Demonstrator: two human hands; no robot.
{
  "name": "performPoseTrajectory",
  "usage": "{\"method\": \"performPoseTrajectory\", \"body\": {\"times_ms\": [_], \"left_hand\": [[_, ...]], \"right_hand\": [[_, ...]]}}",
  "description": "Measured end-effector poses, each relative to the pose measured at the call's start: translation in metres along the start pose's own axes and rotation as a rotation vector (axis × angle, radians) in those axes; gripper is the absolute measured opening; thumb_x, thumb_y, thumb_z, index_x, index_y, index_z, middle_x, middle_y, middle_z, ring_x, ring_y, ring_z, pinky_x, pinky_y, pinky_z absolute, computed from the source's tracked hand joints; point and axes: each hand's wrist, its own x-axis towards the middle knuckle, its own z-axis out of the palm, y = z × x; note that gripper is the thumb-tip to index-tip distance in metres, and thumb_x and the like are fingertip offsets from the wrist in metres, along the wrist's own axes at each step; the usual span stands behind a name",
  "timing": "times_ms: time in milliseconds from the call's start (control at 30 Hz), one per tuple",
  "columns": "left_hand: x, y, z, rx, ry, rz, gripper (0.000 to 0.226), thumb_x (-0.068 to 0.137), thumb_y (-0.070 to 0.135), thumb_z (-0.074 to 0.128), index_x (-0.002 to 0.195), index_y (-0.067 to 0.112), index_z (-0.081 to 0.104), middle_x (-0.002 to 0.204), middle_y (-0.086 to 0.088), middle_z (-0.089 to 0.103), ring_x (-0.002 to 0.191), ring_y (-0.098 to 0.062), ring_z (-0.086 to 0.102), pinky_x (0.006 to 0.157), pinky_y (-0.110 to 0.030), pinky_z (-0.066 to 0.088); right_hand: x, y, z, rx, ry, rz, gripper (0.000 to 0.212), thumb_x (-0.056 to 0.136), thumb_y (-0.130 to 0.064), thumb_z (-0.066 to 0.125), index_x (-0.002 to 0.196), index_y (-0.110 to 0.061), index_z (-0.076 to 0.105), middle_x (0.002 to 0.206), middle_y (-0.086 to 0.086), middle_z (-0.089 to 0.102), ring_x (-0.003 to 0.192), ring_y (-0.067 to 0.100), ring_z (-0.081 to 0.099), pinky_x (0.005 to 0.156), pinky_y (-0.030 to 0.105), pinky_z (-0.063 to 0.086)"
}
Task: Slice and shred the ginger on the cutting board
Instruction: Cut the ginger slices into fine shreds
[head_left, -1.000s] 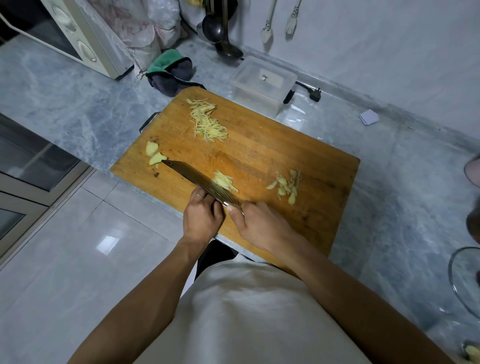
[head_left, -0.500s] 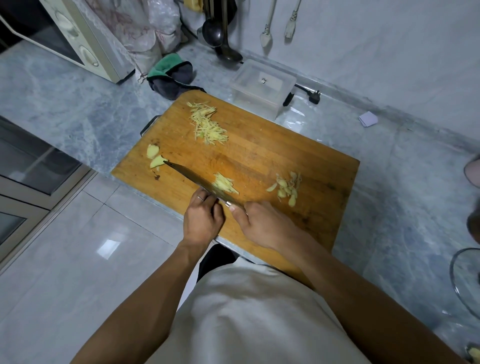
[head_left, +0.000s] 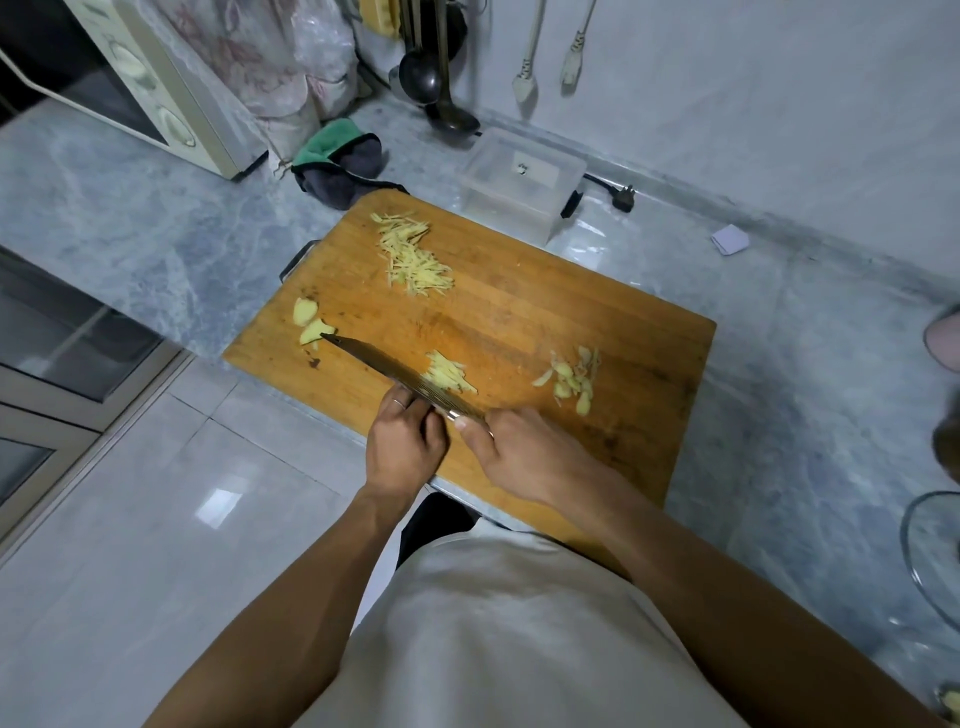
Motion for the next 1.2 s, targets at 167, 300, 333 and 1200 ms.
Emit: {"method": "performPoseTrajectory", "body": {"times_ms": [167, 300, 333, 1200], "left_hand": [[0.0006, 0.0022, -0.0015, -0.008, -0.004, 0.008, 0.015, 0.077, 0.001, 0.053, 0.075, -0.005, 0.067, 0.088, -0.020, 0.064, 0.085, -0.038, 0.064, 0.060, -0.030, 0.051], [0.0000, 0.0004, -0.0008, -0.001, -0.006, 0.016, 0.024, 0.080, 0.009, 0.048, 0.079, -0.004, 0.068, 0.092, -0.020, 0.065, 0.090, -0.037, 0.063, 0.062, -0.032, 0.053], [0.0000, 0.0005, -0.0005, -0.006, -0.007, 0.017, 0.027, 0.081, 0.011, 0.046, 0.080, -0.004, 0.069, 0.092, -0.020, 0.065, 0.091, -0.036, 0.063, 0.063, -0.032, 0.053], [0.0005, 0.0016, 0.0014, -0.018, 0.011, 0.009, 0.016, 0.077, -0.003, 0.055, 0.082, -0.005, 0.071, 0.093, -0.019, 0.067, 0.097, -0.034, 0.062, 0.070, -0.030, 0.052]], "right_hand": [[0.0068, -0.0009, 0.0019, -0.004, 0.012, -0.002, 0.052, 0.106, -0.054, 0.028, 0.083, -0.012, 0.050, 0.079, 0.011, 0.052, 0.071, 0.032, 0.050, 0.060, 0.033, 0.033], [0.0092, -0.0008, 0.0056, -0.016, 0.016, -0.003, 0.049, 0.106, -0.055, 0.027, 0.086, -0.016, 0.048, 0.085, 0.012, 0.052, 0.072, 0.031, 0.049, 0.061, 0.033, 0.031], [0.0089, -0.0003, 0.0056, -0.012, 0.018, -0.003, 0.049, 0.106, -0.055, 0.026, 0.087, -0.016, 0.048, 0.086, 0.011, 0.052, 0.073, 0.031, 0.049, 0.061, 0.033, 0.031], [0.0040, 0.0024, 0.0035, 0.054, 0.039, -0.034, 0.057, 0.107, -0.051, 0.030, 0.081, -0.006, 0.055, 0.068, 0.004, 0.049, 0.065, 0.029, 0.051, 0.053, 0.033, 0.032]]}}
